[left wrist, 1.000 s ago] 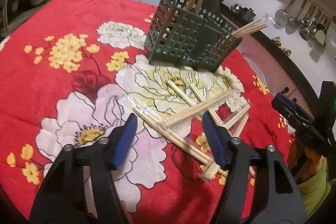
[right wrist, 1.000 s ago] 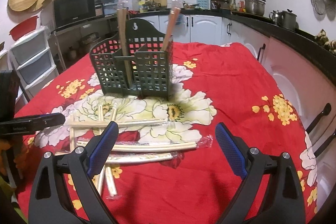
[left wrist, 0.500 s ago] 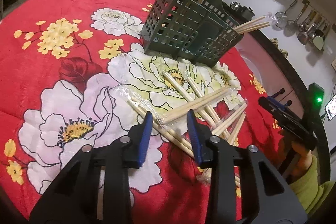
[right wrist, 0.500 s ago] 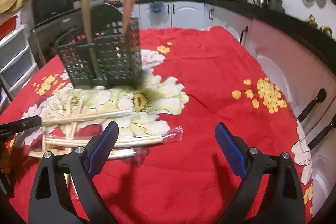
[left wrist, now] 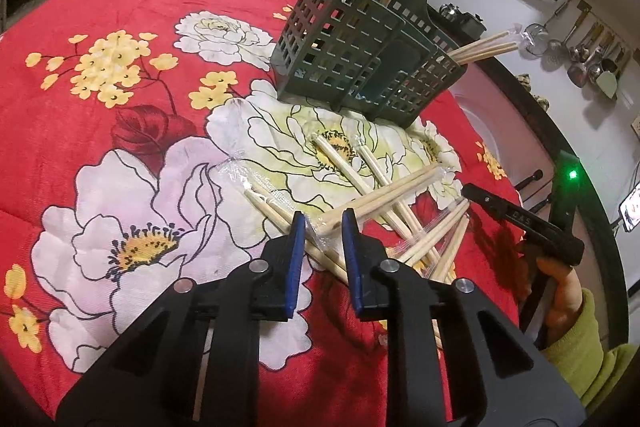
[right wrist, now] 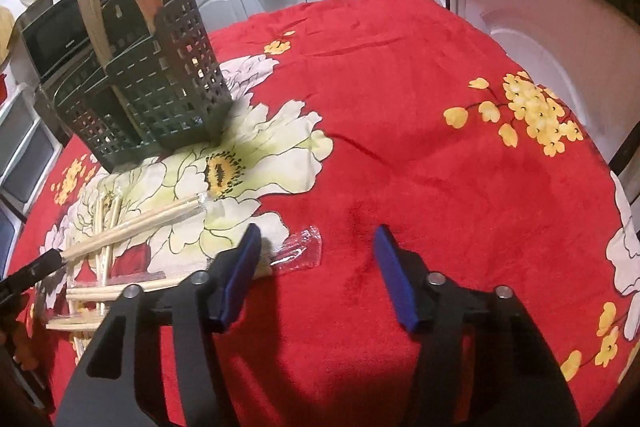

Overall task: Organize utensils
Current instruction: 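Lower the left tool onto a chopstick and close while the right tool grasps another, then lift the chopstick with the left tool over the caddy while the right tool carries its own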

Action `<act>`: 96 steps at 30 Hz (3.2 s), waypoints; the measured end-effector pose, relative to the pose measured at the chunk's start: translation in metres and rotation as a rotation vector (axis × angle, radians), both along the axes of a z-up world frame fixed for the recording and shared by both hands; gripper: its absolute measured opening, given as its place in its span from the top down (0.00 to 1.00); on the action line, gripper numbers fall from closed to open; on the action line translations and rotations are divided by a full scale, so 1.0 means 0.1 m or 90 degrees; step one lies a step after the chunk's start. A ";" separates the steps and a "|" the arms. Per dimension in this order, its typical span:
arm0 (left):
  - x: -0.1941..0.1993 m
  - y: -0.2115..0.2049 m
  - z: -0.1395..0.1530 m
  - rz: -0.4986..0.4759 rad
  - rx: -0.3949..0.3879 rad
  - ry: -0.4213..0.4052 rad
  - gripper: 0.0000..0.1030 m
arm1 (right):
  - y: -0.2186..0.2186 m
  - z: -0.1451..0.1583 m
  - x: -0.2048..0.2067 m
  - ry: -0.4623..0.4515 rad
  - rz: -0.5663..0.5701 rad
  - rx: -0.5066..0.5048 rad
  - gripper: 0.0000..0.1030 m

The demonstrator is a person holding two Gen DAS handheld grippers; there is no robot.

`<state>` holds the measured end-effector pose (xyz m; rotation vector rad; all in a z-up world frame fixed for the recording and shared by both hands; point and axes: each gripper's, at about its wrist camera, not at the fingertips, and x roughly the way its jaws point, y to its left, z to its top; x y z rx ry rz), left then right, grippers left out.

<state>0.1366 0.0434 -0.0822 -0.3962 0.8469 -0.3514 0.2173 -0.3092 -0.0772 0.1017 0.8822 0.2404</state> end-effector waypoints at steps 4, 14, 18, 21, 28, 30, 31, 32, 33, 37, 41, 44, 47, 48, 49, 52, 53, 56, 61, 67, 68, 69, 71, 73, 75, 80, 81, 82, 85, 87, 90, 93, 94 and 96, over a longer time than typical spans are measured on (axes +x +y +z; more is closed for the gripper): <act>0.00 0.00 0.00 0.000 0.000 0.000 0.90 | 0.07 -0.01 -0.01 0.000 0.012 -0.016 0.67; 0.01 -0.02 -0.02 -0.003 -0.001 0.001 0.95 | 0.01 0.02 -0.04 -0.007 0.001 -0.011 0.95; 0.01 -0.01 -0.01 -0.004 -0.004 -0.003 0.96 | -0.09 0.08 -0.08 -0.017 -0.016 0.030 0.97; -0.01 0.00 0.02 -0.004 -0.007 -0.011 0.96 | -0.13 0.18 -0.14 -0.040 -0.021 0.049 0.97; -0.02 0.01 0.15 0.001 -0.011 -0.034 0.96 | -0.09 0.49 -0.27 -0.110 -0.003 0.074 0.97; -0.02 0.00 0.19 0.002 -0.013 -0.040 0.96 | -0.07 0.59 -0.31 -0.132 0.002 0.072 0.97; -0.02 0.00 0.22 0.003 -0.013 -0.044 0.96 | -0.05 0.65 -0.33 -0.145 0.004 0.069 0.97; -0.02 0.00 0.24 0.002 -0.014 -0.048 0.97 | -0.04 0.69 -0.35 -0.154 0.006 0.065 0.97; -0.02 -0.01 0.27 0.001 -0.014 -0.052 0.97 | -0.03 0.74 -0.36 -0.162 0.009 0.058 0.97; -0.02 -0.02 0.39 0.001 -0.013 -0.075 0.97 | 0.04 0.88 -0.40 -0.186 0.014 0.034 0.97; -0.02 -0.04 0.50 0.000 -0.015 -0.096 0.97 | 0.15 1.01 -0.44 -0.212 0.032 0.026 0.97; -0.01 -0.07 0.59 -0.006 -0.014 -0.112 0.97 | 0.25 1.11 -0.46 -0.226 0.050 0.022 0.97; 0.01 -0.10 0.65 -0.009 -0.015 -0.122 0.97 | 0.34 1.21 -0.48 -0.238 0.069 0.021 0.97; 0.01 -0.11 0.68 -0.011 -0.016 -0.126 0.97 | 0.37 1.24 -0.49 -0.244 0.076 0.020 0.97; 0.02 -0.12 0.71 -0.013 -0.014 -0.133 0.97 | 0.40 1.28 -0.51 -0.252 0.084 0.019 0.97; 0.03 -0.15 0.81 -0.021 -0.016 -0.149 0.97 | 0.48 1.37 -0.56 -0.271 0.104 0.028 0.97; 0.04 -0.16 0.84 -0.023 -0.015 -0.155 0.97 | 0.50 1.40 -0.57 -0.276 0.110 0.031 0.97; 0.06 -0.19 0.93 -0.027 -0.013 -0.171 0.97 | 0.57 1.48 -0.60 -0.286 0.124 0.034 0.97; 0.09 -0.25 1.07 -0.036 -0.005 -0.193 0.97 | 0.62 1.58 -0.63 -0.301 0.136 0.034 0.97; 0.13 -0.26 1.22 -0.036 0.001 -0.219 0.97 | 0.62 1.68 -0.63 -0.310 0.146 0.040 0.97; 0.14 -0.26 1.24 -0.037 0.003 -0.223 0.98 | 0.63 1.69 -0.62 -0.311 0.146 0.040 0.97; 0.15 -0.26 1.26 -0.038 0.006 -0.226 0.98 | 0.63 1.71 -0.63 -0.314 0.148 0.040 0.97; 0.16 -0.27 1.30 -0.039 0.007 -0.231 1.00 | 0.64 1.73 -0.63 -0.318 0.152 0.038 0.97; 0.17 -0.27 1.35 -0.041 0.011 -0.240 1.00 | 0.65 1.76 -0.62 -0.320 0.157 0.039 0.97; 0.17 -0.26 1.40 -0.041 0.013 -0.249 1.00 | 0.66 1.79 -0.63 -0.325 0.161 0.036 0.97; 0.19 -0.26 1.48 -0.040 0.022 -0.260 1.00 | 0.70 1.87 -0.64 -0.337 0.166 0.029 0.97; 0.20 -0.25 1.49 -0.040 0.021 -0.262 1.00 | 0.69 1.88 -0.65 -0.341 0.166 0.028 0.97; 0.20 -0.25 1.51 -0.040 0.020 -0.263 1.00 | 0.69 1.91 -0.65 -0.345 0.166 0.029 0.97; 0.20 -0.24 1.58 -0.040 0.019 -0.270 1.00 | 0.69 1.98 -0.65 -0.355 0.166 0.031 0.97; 0.19 -0.23 1.62 -0.040 0.021 -0.277 1.00 | 0.69 2.04 -0.64 -0.363 0.168 0.034 0.97; 0.19 -0.22 1.71 -0.039 0.020 -0.289 1.00 | 0.72 2.09 -0.64 -0.373 0.172 0.031 0.97; 0.19 -0.21 1.78 -0.039 0.018 -0.301 1.00 | 0.74 2.16 -0.63 -0.384 0.176 0.031 0.97; 0.18 -0.21 1.82 -0.040 0.017 -0.308 1.00 | 0.75 2.19 -0.63 -0.387 0.179 0.034 0.97; 0.18 -0.21 1.87 -0.040 0.016 -0.317 1.00 | 0.75 2.23 -0.60 -0.390 0.182 0.037 0.97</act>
